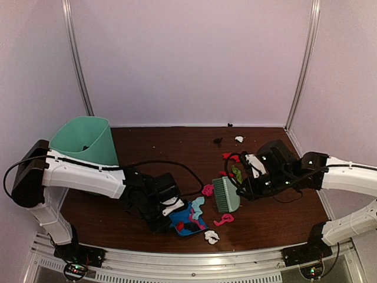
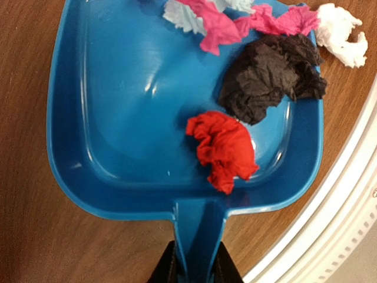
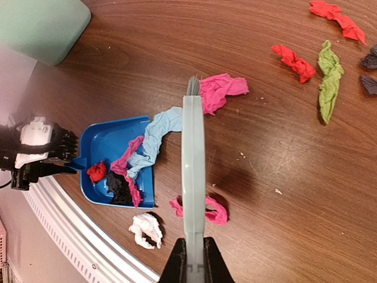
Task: Sweep away the paper scraps from the table
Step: Sweep the paper scraps into the dustpan.
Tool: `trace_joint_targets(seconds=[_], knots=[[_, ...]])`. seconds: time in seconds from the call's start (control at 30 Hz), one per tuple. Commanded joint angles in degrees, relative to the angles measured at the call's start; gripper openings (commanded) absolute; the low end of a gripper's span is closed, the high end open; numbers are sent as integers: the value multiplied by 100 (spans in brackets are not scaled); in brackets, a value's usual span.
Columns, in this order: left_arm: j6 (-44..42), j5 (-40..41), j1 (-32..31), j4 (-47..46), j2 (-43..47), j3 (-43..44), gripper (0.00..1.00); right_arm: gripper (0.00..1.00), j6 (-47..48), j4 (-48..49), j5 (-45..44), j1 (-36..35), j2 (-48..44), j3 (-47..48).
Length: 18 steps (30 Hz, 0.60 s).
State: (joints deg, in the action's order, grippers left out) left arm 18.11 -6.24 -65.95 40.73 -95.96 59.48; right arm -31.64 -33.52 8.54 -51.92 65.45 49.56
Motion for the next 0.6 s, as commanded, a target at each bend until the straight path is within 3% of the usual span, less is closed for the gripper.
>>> trace_joint_targets(seconds=[0.0,0.33,0.57], knots=[[-192,52,-105,194,-2,64,0,0,-134,-518,-631,53,-305,126],[-183,48,-207,306,1,124,0,0,-509,-1015,-829,51,-690,-311],[-56,52,-207,175,-136,189,0,0,-660,-764,-588,43,-345,-504]])
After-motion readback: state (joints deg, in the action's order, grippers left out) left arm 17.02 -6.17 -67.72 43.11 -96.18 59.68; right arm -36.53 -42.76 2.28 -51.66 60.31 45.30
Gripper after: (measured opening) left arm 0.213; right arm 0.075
